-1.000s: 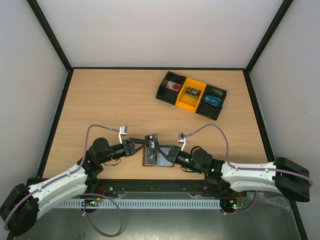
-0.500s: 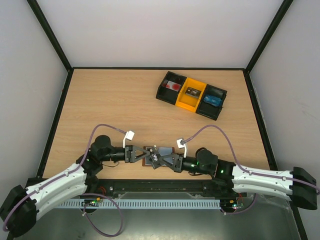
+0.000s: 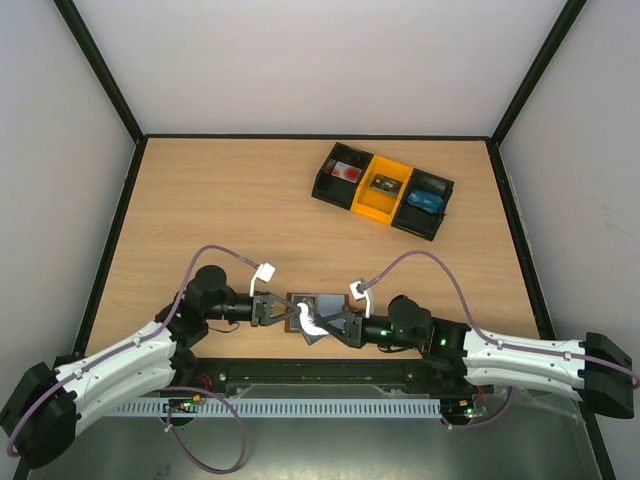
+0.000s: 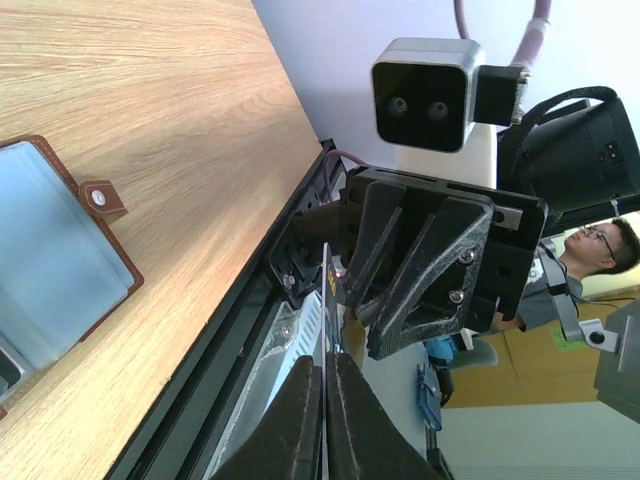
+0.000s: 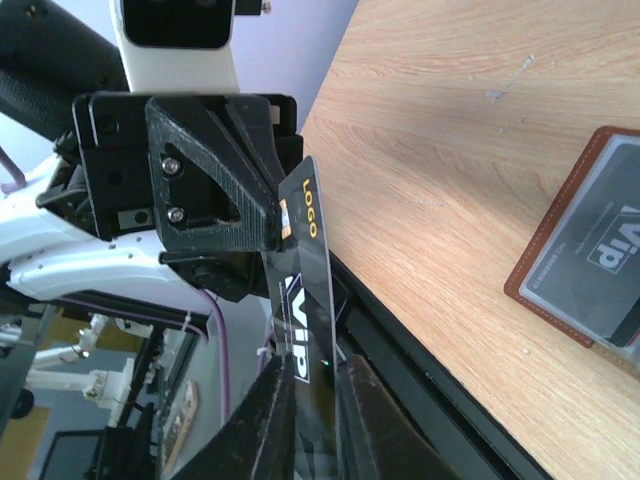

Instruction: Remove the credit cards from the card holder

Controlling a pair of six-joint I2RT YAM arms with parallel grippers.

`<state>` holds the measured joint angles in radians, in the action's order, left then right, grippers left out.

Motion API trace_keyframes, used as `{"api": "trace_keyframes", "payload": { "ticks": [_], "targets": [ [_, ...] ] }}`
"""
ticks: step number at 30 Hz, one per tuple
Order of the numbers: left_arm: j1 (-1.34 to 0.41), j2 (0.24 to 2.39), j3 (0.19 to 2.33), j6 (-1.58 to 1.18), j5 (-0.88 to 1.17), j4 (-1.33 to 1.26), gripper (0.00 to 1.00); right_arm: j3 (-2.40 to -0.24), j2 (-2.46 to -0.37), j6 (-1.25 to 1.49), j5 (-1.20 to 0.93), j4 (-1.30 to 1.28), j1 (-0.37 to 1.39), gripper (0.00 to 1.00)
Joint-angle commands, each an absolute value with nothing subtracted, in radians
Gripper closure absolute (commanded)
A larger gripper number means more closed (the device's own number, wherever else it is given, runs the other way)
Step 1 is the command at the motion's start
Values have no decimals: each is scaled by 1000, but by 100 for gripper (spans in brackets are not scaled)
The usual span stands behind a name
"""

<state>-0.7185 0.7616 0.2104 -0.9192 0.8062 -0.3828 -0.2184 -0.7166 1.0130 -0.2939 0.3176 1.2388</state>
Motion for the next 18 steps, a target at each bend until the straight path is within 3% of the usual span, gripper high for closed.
{"api": "trace_keyframes", "payload": {
  "ticks": [1,9,18],
  "targets": [
    [-713,738,224,-911,783,-377,97,-240,-675,1029,-216,337,1246,81],
    [-712,655,185,-1009,562,-424,97,-145,-573,1167,14,406,1246,50],
    [-712,577,115,-1185,358,-615,97,-115,-592,1218,95,569,1246,42]
  ]
}}
